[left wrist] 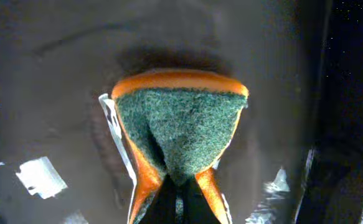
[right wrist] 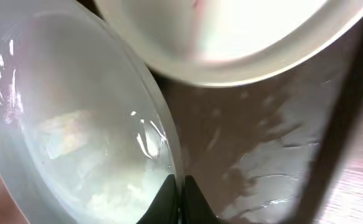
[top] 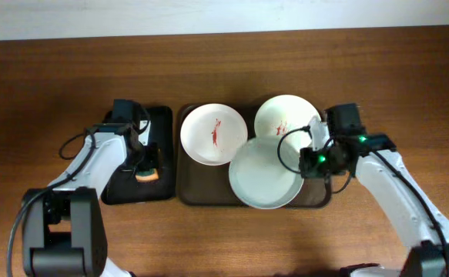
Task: Clean dirty plates on tray and stack at the side
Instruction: 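Lift the pale green plate with the right gripper and place it right of the tray, then grip the pink plate rim with the right gripper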
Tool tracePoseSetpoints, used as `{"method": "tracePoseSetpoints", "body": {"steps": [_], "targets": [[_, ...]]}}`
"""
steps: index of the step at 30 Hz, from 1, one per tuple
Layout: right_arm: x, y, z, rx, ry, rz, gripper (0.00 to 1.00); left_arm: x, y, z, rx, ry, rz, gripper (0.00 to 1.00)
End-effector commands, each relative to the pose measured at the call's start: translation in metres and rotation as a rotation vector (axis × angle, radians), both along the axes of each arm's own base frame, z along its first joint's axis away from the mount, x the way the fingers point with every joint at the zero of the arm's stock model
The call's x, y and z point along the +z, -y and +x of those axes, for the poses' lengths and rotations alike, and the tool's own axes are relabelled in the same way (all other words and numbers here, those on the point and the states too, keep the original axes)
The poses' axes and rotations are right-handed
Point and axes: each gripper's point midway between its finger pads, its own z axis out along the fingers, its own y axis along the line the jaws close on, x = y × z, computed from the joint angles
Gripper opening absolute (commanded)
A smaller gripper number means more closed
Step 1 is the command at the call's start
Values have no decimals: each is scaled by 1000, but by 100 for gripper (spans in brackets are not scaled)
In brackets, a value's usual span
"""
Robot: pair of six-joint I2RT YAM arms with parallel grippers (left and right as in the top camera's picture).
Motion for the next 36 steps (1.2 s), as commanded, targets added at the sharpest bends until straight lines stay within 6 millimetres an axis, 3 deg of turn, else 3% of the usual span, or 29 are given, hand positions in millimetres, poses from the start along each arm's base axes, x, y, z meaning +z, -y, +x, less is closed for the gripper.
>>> {"method": "tracePoseSetpoints", "body": {"steps": [1, 2, 5, 7, 11, 15, 19, 22, 25, 28, 31, 34, 36], "targets": [[37, 23, 27, -42, 150, -144, 4, -7, -1, -1, -16, -19, 5, 0], [50, 35, 38, -66, 201, -240, 4, -6, 0, 0, -17, -18, -2, 0], [88, 46, 61, -92, 351, -499, 4, -6, 2, 0, -18, -17, -11, 0], [105, 38, 65, -75, 430, -629, 4, -6, 2, 0, -18, -17, -11, 0], [147, 10, 54, -19, 619, -964, 4, -6, 2, 1, -20, -13, -12, 0], [173, -15, 43, -11, 747, -1070, 4, -6, 3, 1, -21, -13, -12, 0], [172, -14, 44, -70, 757, -1026, 4, -6, 3, 1, -21, -13, -12, 0], [140, -7, 53, -142, 640, -791, 4, -6, 3, 1, -21, -14, -12, 0], [111, 31, 62, -313, 469, -562, 4, -6, 3, 0, -21, -14, -12, 0], [88, 92, 63, -495, 291, -326, 4, -6, 3, 1, -23, -14, -12, 0], [77, 167, 44, -703, 179, -167, 4, -6, 3, 1, -23, -14, -12, 0], [55, 220, 23, -858, 86, -162, 4, -6, 3, 1, -23, -14, -12, 0], [34, 238, 19, -908, 27, -146, 4, -6, 3, 1, -23, -14, -12, 0]]}}
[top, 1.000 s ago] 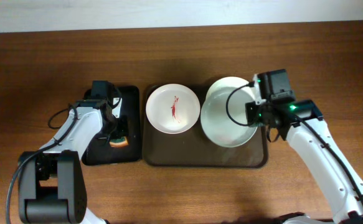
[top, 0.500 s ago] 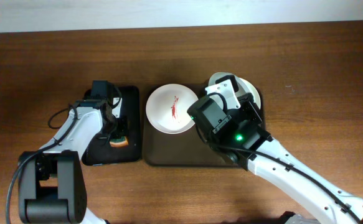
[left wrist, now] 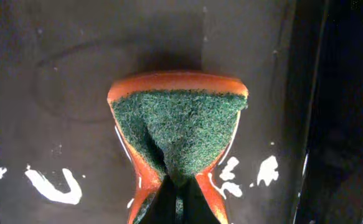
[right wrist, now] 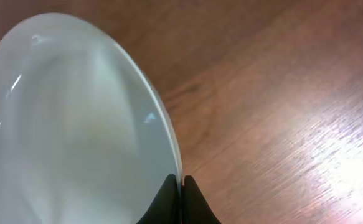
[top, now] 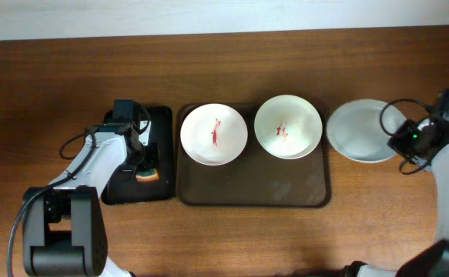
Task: Clean dirty plates on tray and stack at the side
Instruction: 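Grip the pink plate rim with the right gripper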
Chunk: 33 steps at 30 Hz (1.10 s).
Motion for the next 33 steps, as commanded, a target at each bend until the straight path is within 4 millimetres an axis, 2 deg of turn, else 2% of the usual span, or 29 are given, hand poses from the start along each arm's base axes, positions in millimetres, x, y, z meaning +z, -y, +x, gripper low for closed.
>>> {"method": "tracePoseSetpoints", "body": {"steps": [1, 3, 4, 5, 6, 7, 8, 9, 10, 11, 12, 13, 15, 17, 19, 20, 21, 22, 24, 26, 27, 28, 31, 33], "targets": [[-22, 15, 3, -31, -29, 65, 4, -4, 2, 0, -22, -11, -5, 0], [-37, 17, 12, 9, -35, 77, 4, -4, 2, 0, -22, -11, -5, 0], [-37, 19, 16, 9, -21, 70, 8, -4, 2, 0, -22, -11, -5, 0], [-32, 17, 22, 28, 11, 77, 28, -4, 2, 0, -22, -12, -5, 0], [-22, 3, 34, 89, 80, 139, 45, -4, 2, 0, -22, -11, -5, 0], [-7, -21, 48, 192, 164, 221, 47, -4, 2, 0, -22, -11, -5, 0], [10, -55, 61, 336, 241, 294, 47, -4, 2, 0, -22, -11, -5, 0], [21, -104, 68, 512, 282, 359, 47, -4, 2, 0, -22, -11, -5, 0], [20, -141, 68, 622, 258, 375, 47, -4, 2, 0, -22, -11, -5, 0], [18, -188, 65, 767, 232, 382, 46, -4, 2, 0, -22, -11, -6, 0], [11, -229, 62, 881, 195, 350, 45, -4, 2, 0, -22, -11, -6, 0], [4, -251, 60, 940, 166, 324, 45, -4, 2, 0, -22, -11, -6, 0], [-19, -315, 52, 1070, 115, 322, 45, -4, 2, 0, -22, -11, -5, 0], [-51, -346, 53, 1035, 51, 295, 45, -4, 2, 0, -22, -12, -5, 0], [-74, -365, 49, 1029, 8, 297, 45, -4, 2, 0, -22, -11, -5, 0], [-92, -369, 49, 982, -29, 278, 45, -4, 2, 0, -22, -11, -5, 0], [-102, -375, 50, 973, -36, 286, 44, -4, 2, 0, -22, -11, -5, 0], [-107, -376, 52, 948, -42, 283, 41, -4, 2, 0, -22, -11, -6, 0], [-126, -365, 57, 824, -79, 242, 36, -4, 2, 0, -22, -11, -6, 0], [-129, -367, 53, 831, -92, 245, 18, -4, 2, 0, -22, -11, -6, 0], [-129, -369, 49, 836, -105, 254, 16, -4, 2, 0, -22, -11, -6, 0], [-131, -369, 35, 840, -162, 283, 12, -4, 2, 0, -22, -11, -5, 0], [-137, -353, 10, 850, -285, 263, 8, -4, 3, 0, -23, -12, -14, 0], [-138, -349, 3, 853, -316, 253, 9, -3, 8, 9, -26, 24, -38, 0]]}}
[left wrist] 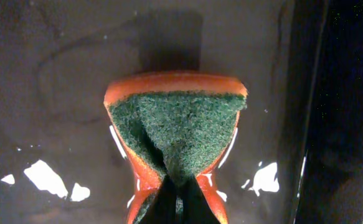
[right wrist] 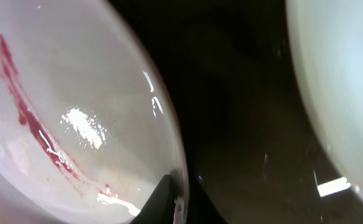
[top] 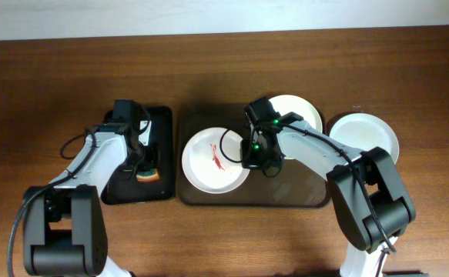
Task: Clean dirty plates on tray and stack at the side
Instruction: 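Grip the pink plate rim with the right gripper, then scrub the pink plate with the sponge in the left gripper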
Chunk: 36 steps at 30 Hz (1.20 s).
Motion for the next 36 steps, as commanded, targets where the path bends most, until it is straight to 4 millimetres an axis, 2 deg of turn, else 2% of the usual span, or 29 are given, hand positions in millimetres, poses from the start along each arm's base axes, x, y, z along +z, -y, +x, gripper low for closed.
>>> {"method": "tracePoseSetpoints", "body": {"steps": [1, 3, 4, 5, 6, 7, 8, 10, 12, 15, 18, 21, 25, 27, 29, 30, 33, 35, 36], "targets": [[-11, 7, -11, 32, -32, -52, 8, 0, 6, 15, -25, 55, -30, 0], [-11, 7, -11, 38, -30, -52, 8, 10, 2, 40, -19, 146, -2, 0], [-11, 7, -12, 42, -33, -53, 8, 21, 0, 60, -15, 221, 12, 0], [-11, 7, -12, 46, -32, -53, 8, 23, 0, 64, -15, 238, 11, 0], [-11, 7, -12, 46, -32, -53, 8, 22, 0, 61, -15, 224, 12, 0], [-11, 7, -12, 46, -32, -53, 8, 18, 0, 48, -16, 172, 14, 0], [-11, 7, -12, 49, -31, -53, 8, 12, -1, 28, -16, 86, 18, 0], [-11, 7, -12, 49, -32, -54, 8, 1, -3, 0, -18, -19, 23, 0], [-11, 8, -14, 49, -39, -57, 8, -5, -4, -12, -18, -55, 24, 0], [-11, 8, -14, 49, -38, -57, 7, 2, -2, 25, -4, 92, 15, 0], [-11, 8, -14, 49, -37, -57, 7, 30, -1, 44, -4, 139, 13, 0], [-11, 8, -14, 49, -37, -57, 7, 55, -1, 28, -4, 98, 15, 0], [-11, 8, -14, 49, -38, -57, 7, 84, -1, 34, 40, 192, 0, 0], [-11, 8, -14, 49, -37, -57, 7, 107, -1, 39, 70, 272, -14, 0], [-11, 8, -14, 49, -37, -57, 6, 147, -1, 41, 69, 402, -25, 0], [-11, 8, -14, 49, -37, -57, 6, 158, -1, 40, 69, 436, -28, 0], [-11, 8, -14, 49, -37, -57, 6, 214, -1, 35, 67, 615, -43, 0], [-11, 8, -13, 49, -36, -57, 6, 231, -1, 26, 68, 669, -47, 0], [-11, 8, -13, 49, -36, -56, 6, 229, -2, 21, 69, 676, -45, 0]]}}
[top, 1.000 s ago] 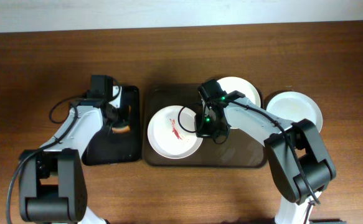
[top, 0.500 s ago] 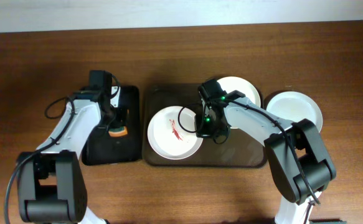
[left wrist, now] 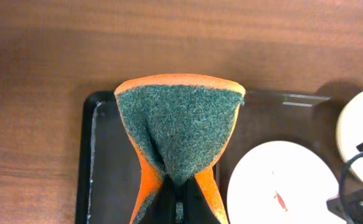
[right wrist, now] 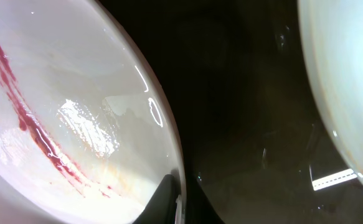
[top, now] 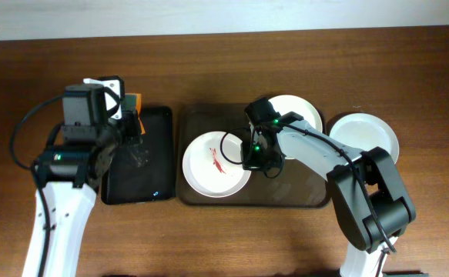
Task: Clean dirty plates on tray and stack at the side
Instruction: 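Scrub the pink plate with the sponge in the left gripper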
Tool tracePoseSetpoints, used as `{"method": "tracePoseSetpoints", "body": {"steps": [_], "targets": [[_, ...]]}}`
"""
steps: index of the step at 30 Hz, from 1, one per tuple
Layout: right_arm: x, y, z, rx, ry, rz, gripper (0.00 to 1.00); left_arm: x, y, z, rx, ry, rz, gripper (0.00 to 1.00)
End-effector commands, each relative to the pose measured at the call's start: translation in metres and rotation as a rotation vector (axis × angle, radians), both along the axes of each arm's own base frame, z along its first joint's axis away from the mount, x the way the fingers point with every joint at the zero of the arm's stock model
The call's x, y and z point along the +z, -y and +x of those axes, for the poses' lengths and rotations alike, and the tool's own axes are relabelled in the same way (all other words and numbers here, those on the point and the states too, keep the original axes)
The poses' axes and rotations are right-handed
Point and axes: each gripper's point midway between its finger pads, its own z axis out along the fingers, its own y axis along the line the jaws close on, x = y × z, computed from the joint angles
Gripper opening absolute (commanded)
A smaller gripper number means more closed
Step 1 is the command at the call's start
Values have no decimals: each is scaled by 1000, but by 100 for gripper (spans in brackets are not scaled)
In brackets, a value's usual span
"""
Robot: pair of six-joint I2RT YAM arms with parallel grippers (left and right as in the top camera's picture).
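Note:
My left gripper is shut on an orange sponge with a green scouring face, held high over the black side tray. On the brown tray lies a white plate with a red smear. My right gripper is shut on that plate's right rim, and the red-smeared plate fills the left of its wrist view. A second stained plate sits at the tray's back right, partly under my right arm. One clean white plate rests on the table right of the tray.
The black side tray lies left of the brown tray, wet, with nothing on it. A pale wall edge runs along the back of the wooden table. The second plate's rim is close to my right gripper.
My left gripper has risen from the black tray's floor to well above it, still gripping the sponge. My right gripper stays shut on the smeared plate's rim, hardly moved.
My right gripper first held a clean plate over the brown tray, then held it over the table to the right. Later that plate lay there alone and the gripper was shut on the smeared plate's rim. The left gripper kept the sponge on the black tray until now.

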Motion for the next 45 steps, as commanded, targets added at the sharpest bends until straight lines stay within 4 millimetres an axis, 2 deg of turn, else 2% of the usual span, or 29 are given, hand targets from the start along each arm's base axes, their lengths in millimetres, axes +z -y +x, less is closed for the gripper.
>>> {"method": "tracePoseSetpoints", "body": {"steps": [1, 4, 5, 7, 9, 10, 13, 16, 18, 20, 21, 22, 24, 26, 29, 30, 31, 32, 34, 38, 39, 40, 43, 45], "targets": [[-12, 7, -9, 21, -22, -52, 6, 6, -1, -11, 10, 49, -4, 0], [-11, 7, -8, 21, -21, -52, 6, -36, -1, -18, 10, 40, -4, 0], [-12, 7, -9, 21, -22, -52, 6, -59, -1, -17, 10, 31, -3, 0], [-11, 6, -8, 21, -18, -51, 6, -87, -1, -5, 10, 48, -4, 0], [-11, 6, -7, 21, -16, -50, 6, -122, 0, -1, 10, -31, 0, 0], [-11, 6, -7, 21, -17, -49, 6, -130, 0, -1, 7, -55, -2, 0], [-11, 6, -7, 21, -15, -49, 6, -134, 1, -2, 9, -68, -7, 0], [-11, 6, -7, 21, -16, -49, 6, -131, 2, -17, 39, -196, -38, 0], [-11, 6, -7, 21, -16, -49, 6, -123, 17, -19, -14, -234, -106, 0], [-11, 6, -7, 21, -16, -49, 6, -136, 27, -22, -12, -286, -147, 0], [-11, 6, -7, 21, -16, -49, 6, -140, 52, -25, -89, -309, -190, 0], [-11, 6, -7, 21, -16, -49, 6, -138, 64, -25, -128, -299, -202, 0], [-11, 6, -7, 21, -16, -49, 6, -125, 109, -22, -229, -251, -275, 0], [-11, 6, -7, 21, -16, -49, 6, -124, 136, -25, -229, -259, -328, 0], [-11, 6, -7, 21, -16, -49, 7, -153, 162, -26, -149, -356, -406, 0], [-11, 6, -7, 21, -16, -49, 7, -162, 176, -26, -178, -385, -450, 0], [-11, 6, -7, 21, -16, -49, 6, -180, 191, -30, -190, -455, -513, 0], [-11, 6, -7, 21, -16, -49, 7, -194, 190, -33, -152, -504, -517, 0], [-11, 6, -7, 21, -16, -49, 6, -208, 197, -42, -162, -575, -548, 0], [-11, 6, -7, 20, -16, -49, 6, -225, 195, -52, -147, -634, -520, 0], [-11, 6, -7, 20, -16, -49, 6, -230, 189, -49, -122, -620, -486, 0], [-11, 6, -7, 20, -16, -49, 6, -238, 169, -37, -45, -558, -378, 0], [-11, 6, -8, 21, -20, -51, 6, -244, 124, -12, 110, -420, -160, 0], [-12, 7, -9, 20, -23, -52, 7, -244, 123, -16, 110, -437, -156, 0]]}}
